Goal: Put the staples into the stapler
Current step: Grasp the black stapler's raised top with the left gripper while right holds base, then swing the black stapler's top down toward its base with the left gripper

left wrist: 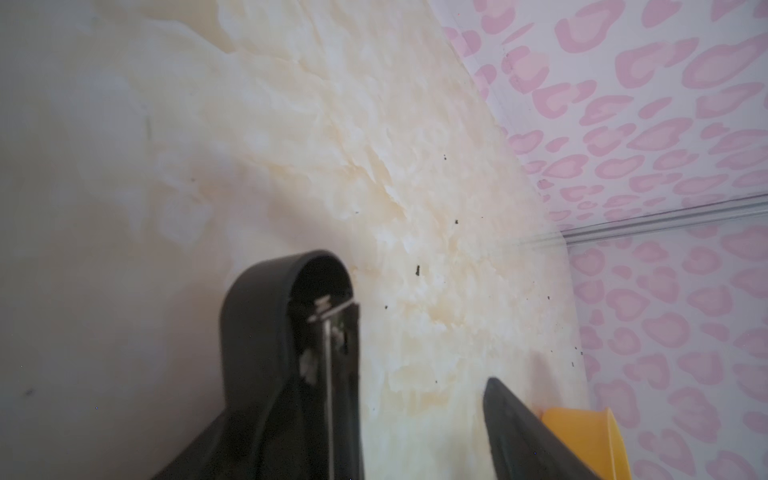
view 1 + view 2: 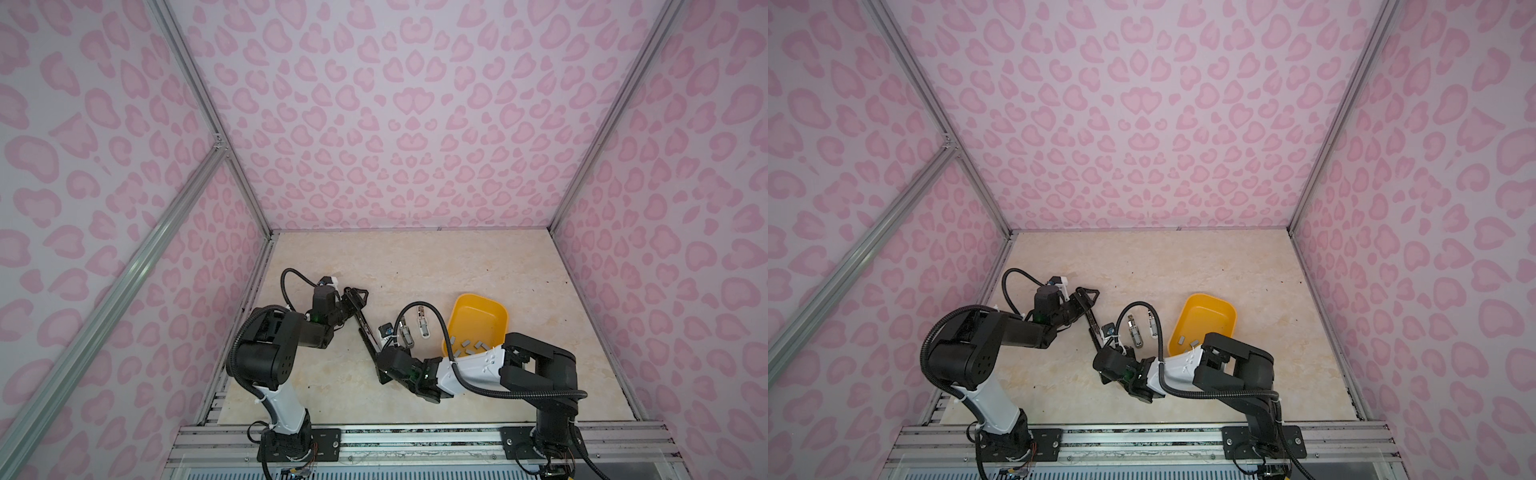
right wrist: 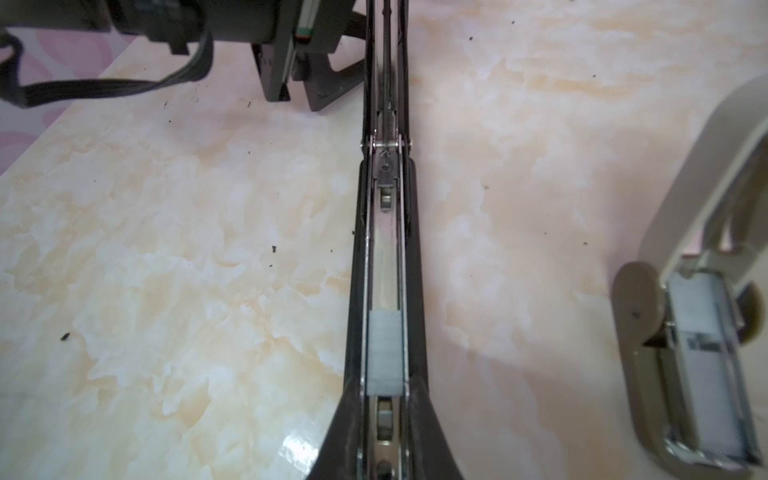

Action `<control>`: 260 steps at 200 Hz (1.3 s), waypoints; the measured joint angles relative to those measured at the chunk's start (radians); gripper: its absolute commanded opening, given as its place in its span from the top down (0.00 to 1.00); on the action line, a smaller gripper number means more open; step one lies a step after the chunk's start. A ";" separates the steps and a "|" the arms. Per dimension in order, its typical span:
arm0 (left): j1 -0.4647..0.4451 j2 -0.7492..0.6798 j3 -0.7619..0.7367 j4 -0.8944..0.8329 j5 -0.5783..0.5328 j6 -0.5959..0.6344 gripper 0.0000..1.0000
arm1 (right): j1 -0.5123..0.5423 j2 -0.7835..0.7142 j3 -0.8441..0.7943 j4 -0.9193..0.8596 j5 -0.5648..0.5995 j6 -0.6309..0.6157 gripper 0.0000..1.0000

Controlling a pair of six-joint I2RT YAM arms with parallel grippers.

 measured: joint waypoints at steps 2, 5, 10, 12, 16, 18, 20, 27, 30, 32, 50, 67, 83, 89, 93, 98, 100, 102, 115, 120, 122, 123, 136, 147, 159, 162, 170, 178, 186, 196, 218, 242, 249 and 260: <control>0.000 -0.006 -0.004 -0.005 -0.002 0.005 0.22 | 0.000 0.000 0.000 0.000 0.000 0.000 1.00; 0.000 -0.014 -0.009 -0.010 -0.002 0.011 0.22 | 0.001 0.000 0.000 0.000 0.001 0.000 1.00; 0.001 -0.031 -0.019 -0.015 -0.005 0.020 0.22 | 0.001 0.001 0.000 0.001 0.007 -0.003 1.00; 0.001 -0.037 -0.023 -0.018 -0.007 0.022 0.22 | 0.002 0.001 0.000 0.001 0.007 -0.005 1.00; 0.001 -0.051 -0.031 -0.021 -0.010 0.029 0.23 | 0.002 0.001 0.000 0.002 0.008 -0.008 1.00; 0.001 -0.055 -0.032 -0.023 -0.010 0.032 0.23 | 0.002 0.001 0.000 0.002 0.008 -0.008 1.00; 0.000 -0.061 -0.035 -0.024 -0.010 0.037 0.24 | 0.002 0.001 0.000 0.002 0.009 -0.008 1.00; 0.000 -0.081 -0.046 -0.021 -0.010 0.049 0.25 | 0.003 0.001 0.000 0.002 0.013 -0.013 1.00; 0.000 -0.087 -0.050 -0.017 -0.010 0.055 0.25 | 0.004 0.002 0.000 0.003 0.014 -0.015 1.00; -0.001 -0.093 -0.055 -0.015 -0.009 0.060 0.25 | 0.005 0.002 0.000 0.004 0.015 -0.015 1.00; -0.010 -0.129 -0.080 0.003 -0.008 0.095 0.27 | 0.008 0.003 0.000 0.005 0.024 -0.024 1.00; -0.021 -0.137 -0.085 0.019 -0.005 0.122 0.29 | 0.013 0.006 0.000 0.008 0.034 -0.026 1.00; -0.025 -0.136 -0.086 0.025 0.000 0.131 0.30 | 0.016 0.010 0.002 0.008 0.041 -0.031 1.00; -0.025 -0.135 -0.089 0.032 0.003 0.132 0.30 | 0.017 0.012 0.003 0.008 0.043 -0.033 1.00; -0.026 -0.135 -0.092 0.038 0.004 0.135 0.30 | 0.018 0.013 0.004 0.008 0.044 -0.034 1.00; -0.026 -0.135 -0.094 0.045 0.005 0.139 0.30 | 0.019 0.015 0.005 0.008 0.045 -0.034 1.00; -0.027 -0.135 -0.095 0.047 0.005 0.139 0.30 | 0.019 0.015 0.005 0.008 0.045 -0.034 1.00; -0.027 -0.135 -0.096 0.050 0.005 0.140 0.30 | 0.019 0.015 0.005 0.008 0.046 -0.034 1.00; -0.031 -0.137 -0.101 0.063 0.007 0.147 0.30 | 0.019 0.016 0.005 0.008 0.048 -0.034 1.00; -0.032 -0.138 -0.104 0.066 0.007 0.151 0.31 | 0.019 0.016 0.005 0.009 0.049 -0.034 1.00; -0.032 -0.140 -0.105 0.066 0.007 0.151 0.31 | 0.020 0.016 0.005 0.009 0.049 -0.035 1.00; -0.033 -0.140 -0.105 0.066 0.007 0.154 0.31 | 0.020 0.016 0.005 0.009 0.049 -0.035 1.00; -0.033 -0.159 -0.118 0.068 0.005 0.165 0.32 | 0.021 0.016 0.004 0.009 0.052 -0.042 1.00; -0.037 -0.185 -0.136 0.073 0.001 0.174 0.34 | 0.022 0.016 0.003 0.010 0.053 -0.047 1.00; -0.049 -0.216 -0.156 0.077 -0.011 0.194 0.38 | 0.024 0.016 -0.002 0.017 0.060 -0.048 1.00; -0.052 -0.222 -0.159 0.080 -0.015 0.199 0.39 | 0.024 0.016 -0.003 0.019 0.060 -0.048 1.00; -0.063 -0.236 -0.168 0.087 -0.025 0.212 0.41 | 0.026 0.016 -0.006 0.024 0.064 -0.049 1.00; -0.074 -0.245 -0.174 0.094 -0.035 0.228 0.45 | 0.027 0.016 -0.009 0.030 0.068 -0.050 1.00; -0.088 -0.251 -0.178 0.100 -0.047 0.246 0.48 | 0.029 0.016 -0.013 0.037 0.071 -0.052 1.00; -0.102 -0.254 -0.183 0.109 -0.058 0.261 0.51 | 0.032 0.016 -0.015 0.042 0.079 -0.056 1.00; -0.126 -0.261 -0.211 0.141 -0.072 0.296 0.52 | 0.037 0.013 -0.026 0.055 0.082 -0.074 1.00; -0.150 -0.288 -0.258 0.190 -0.087 0.342 0.53 | 0.040 0.005 -0.046 0.074 0.081 -0.078 1.00; -0.158 -0.297 -0.274 0.206 -0.095 0.358 0.53 | 0.041 0.002 -0.052 0.079 0.077 -0.082 1.00; -0.169 -0.308 -0.299 0.233 -0.105 0.384 0.53 | 0.042 0.000 -0.060 0.088 0.077 -0.091 1.00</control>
